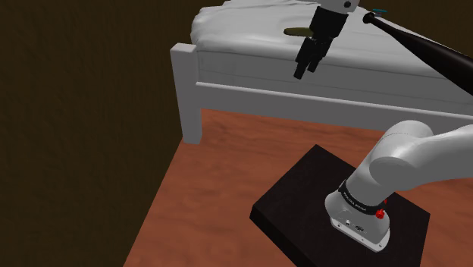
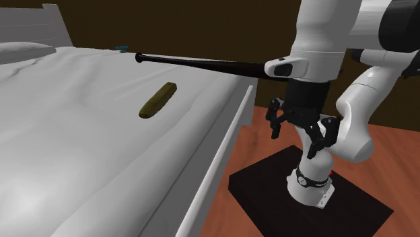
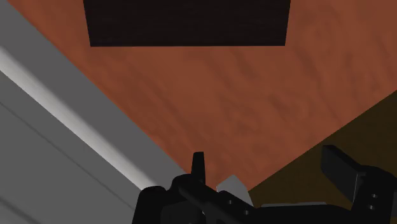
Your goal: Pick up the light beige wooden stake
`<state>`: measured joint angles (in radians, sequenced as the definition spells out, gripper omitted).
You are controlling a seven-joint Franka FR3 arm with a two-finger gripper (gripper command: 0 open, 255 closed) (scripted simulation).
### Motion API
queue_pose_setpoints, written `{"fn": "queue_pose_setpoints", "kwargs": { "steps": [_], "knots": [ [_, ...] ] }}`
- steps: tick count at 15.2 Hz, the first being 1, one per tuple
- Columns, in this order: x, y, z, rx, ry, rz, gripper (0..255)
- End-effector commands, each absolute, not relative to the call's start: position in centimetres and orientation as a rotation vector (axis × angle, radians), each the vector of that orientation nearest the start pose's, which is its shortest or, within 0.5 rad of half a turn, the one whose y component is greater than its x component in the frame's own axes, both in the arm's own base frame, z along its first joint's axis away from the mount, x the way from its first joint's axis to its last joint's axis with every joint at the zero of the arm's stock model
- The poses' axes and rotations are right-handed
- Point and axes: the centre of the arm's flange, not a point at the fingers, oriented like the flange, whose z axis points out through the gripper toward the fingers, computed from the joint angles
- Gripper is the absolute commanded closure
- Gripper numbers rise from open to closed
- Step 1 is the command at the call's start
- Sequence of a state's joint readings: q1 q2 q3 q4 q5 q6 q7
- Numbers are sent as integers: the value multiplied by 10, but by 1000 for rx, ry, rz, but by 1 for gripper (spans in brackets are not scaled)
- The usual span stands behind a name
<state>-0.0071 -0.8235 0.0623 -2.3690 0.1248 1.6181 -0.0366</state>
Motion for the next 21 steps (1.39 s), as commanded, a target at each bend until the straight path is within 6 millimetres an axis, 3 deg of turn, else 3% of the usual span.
{"fn": "queue_pose_setpoints", "kwargs": {
  "steps": [1, 11, 21],
  "knots": [
    [301, 36, 600, -3059, -110, -110, 0],
    [333, -86, 610, -3072, -450, -88, 0],
    [391, -198, 626, -3048, -794, -65, 0]
  ]
}}
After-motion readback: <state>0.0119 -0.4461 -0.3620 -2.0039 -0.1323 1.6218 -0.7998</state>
